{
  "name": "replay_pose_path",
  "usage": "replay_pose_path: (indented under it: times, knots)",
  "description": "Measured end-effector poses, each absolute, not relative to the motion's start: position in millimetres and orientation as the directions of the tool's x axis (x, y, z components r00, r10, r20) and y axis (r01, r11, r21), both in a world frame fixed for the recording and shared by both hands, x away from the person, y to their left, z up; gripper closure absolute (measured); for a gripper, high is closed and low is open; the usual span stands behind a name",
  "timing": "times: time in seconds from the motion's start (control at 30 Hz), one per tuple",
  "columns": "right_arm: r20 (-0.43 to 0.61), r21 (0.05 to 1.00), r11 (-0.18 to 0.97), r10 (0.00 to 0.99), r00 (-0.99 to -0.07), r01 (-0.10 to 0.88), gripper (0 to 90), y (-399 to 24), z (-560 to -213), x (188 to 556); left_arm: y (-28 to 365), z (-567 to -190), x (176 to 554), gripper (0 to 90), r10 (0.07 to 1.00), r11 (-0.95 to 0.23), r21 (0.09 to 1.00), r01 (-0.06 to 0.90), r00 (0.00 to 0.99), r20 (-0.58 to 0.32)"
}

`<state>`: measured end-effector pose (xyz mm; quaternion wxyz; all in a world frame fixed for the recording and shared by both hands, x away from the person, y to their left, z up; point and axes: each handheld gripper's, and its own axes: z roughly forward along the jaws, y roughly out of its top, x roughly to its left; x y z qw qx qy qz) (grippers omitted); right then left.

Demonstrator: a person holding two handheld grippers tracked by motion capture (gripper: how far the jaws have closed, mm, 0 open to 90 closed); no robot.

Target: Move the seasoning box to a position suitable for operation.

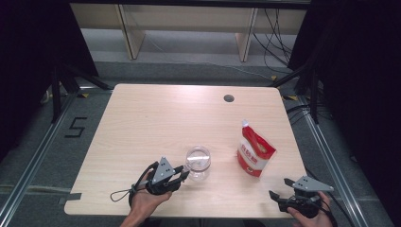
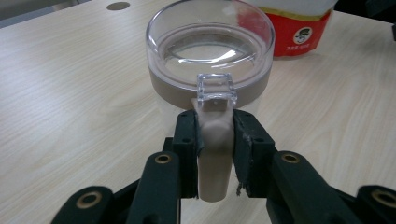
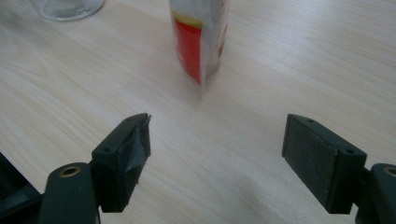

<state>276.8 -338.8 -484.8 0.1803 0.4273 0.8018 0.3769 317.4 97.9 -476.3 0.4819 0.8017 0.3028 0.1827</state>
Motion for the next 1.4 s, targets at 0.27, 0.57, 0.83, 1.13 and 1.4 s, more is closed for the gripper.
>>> replay_pose_path:
  times: [0.27, 0.57, 0.83, 1.13, 1.4]
  knots:
    - [0.045, 0.758, 0.335, 0.829, -0.558, 0.559, 24.7, -336, -484, 275, 94, -477, 315, 71.9, 0.616, -0.367, 0.888, 0.278, 0.788, 0.008]
    - [0.031, 0.758, 0.366, 0.806, -0.591, 0.54, 24.6, -334, -485, 276, 90, -477, 311, 71.9, 0.565, -0.387, 0.885, 0.258, 0.825, 0.006]
    - [0.026, 0.749, 0.385, 0.797, -0.603, 0.54, 24.7, -332, -485, 276, 90, -478, 315, 71.8, 0.54, -0.385, 0.891, 0.242, 0.842, 0.005]
    - [0.024, 0.751, 0.394, 0.786, -0.618, 0.53, 24.3, -330, -486, 276, 93, -479, 319, 66.4, 0.538, -0.433, 0.875, 0.215, 0.841, 0.059]
    - [0.016, 0.755, 0.4, 0.78, -0.625, 0.519, 24.2, -330, -487, 276, 99, -480, 322, 64.6, 0.574, -0.42, 0.876, 0.236, 0.817, 0.055]
